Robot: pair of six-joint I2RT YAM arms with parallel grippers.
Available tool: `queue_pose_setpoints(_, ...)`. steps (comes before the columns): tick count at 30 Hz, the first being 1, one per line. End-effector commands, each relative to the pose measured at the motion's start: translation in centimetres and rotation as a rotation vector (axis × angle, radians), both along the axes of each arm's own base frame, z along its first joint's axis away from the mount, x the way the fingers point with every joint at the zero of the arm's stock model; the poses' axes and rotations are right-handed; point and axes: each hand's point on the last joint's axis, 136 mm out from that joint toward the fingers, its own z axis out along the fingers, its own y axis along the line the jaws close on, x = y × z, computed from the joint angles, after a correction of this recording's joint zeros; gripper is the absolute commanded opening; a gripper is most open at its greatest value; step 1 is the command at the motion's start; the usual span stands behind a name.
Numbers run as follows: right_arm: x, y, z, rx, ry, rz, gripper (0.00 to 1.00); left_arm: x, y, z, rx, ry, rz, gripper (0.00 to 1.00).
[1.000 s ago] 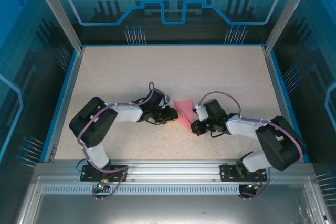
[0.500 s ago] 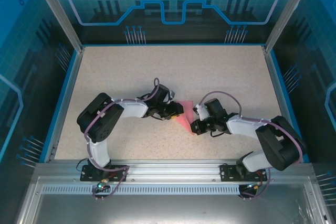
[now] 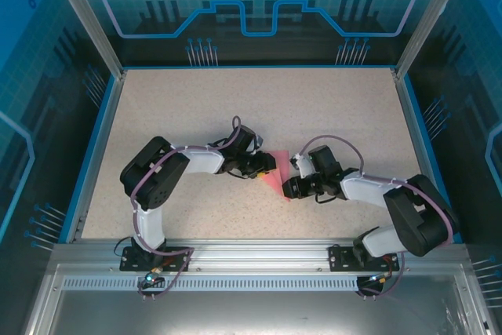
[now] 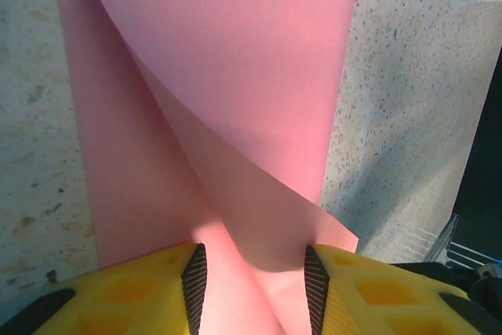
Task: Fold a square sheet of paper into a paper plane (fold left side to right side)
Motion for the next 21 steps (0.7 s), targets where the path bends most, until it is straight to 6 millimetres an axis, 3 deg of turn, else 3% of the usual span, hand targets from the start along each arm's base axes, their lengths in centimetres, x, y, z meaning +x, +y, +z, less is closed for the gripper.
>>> queue_pose_setpoints(1,0.4,0.3,1.8,0.126,0.021,-0.012,0.4,-0.6,-0.2,-1.1,0.023,0.024,-0.023,0.41)
queue_pose_setpoints(8,2.9,0.8,3.6,0.266,0.096,-0.033,0.43,-0.6,-0.2,-0.9,0.024,0.019,-0.024,0.41)
queue_pose_setpoints(21,4.4,1.5,1.5,0.272,0.175,-0.051,0.32,-0.7,-0.4,-0.7,0.02,0.017,-0.031,0.41)
